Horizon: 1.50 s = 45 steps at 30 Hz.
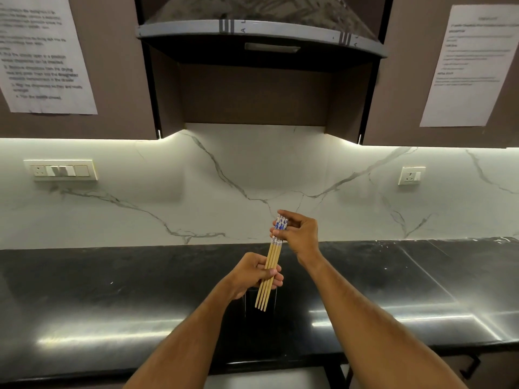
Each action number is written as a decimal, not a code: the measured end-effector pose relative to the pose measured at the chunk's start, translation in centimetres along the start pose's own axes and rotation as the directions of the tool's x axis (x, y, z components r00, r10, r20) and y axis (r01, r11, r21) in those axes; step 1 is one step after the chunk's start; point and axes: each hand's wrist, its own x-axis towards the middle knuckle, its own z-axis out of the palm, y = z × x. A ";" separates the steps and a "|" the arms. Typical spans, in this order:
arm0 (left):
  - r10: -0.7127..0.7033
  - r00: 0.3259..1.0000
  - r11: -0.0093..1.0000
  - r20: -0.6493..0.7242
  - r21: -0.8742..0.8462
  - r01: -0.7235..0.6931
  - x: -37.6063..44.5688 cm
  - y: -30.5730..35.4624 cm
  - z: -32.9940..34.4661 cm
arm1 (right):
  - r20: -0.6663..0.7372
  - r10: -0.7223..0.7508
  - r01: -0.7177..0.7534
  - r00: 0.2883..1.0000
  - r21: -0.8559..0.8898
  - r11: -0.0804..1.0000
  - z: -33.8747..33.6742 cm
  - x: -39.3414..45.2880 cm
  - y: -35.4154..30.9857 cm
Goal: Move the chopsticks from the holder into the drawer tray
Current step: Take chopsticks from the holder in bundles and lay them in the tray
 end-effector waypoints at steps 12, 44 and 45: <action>-0.064 0.995 0.974 -0.073 0.211 0.078 -3.6 -1.2 1.3 | -0.002 0.066 -0.065 0.998 0.068 0.996 -1.3 -5.5 1.5; -0.241 0.966 0.332 -0.099 0.926 0.177 -13.9 -18.0 9.9 | 0.492 0.466 0.349 0.736 -0.864 0.362 -2.6 -25.3 15.0; -0.265 0.960 0.337 -0.094 0.923 0.183 -14.7 -19.3 10.4 | 0.485 0.484 0.326 0.728 -0.866 0.378 -2.6 -26.6 16.0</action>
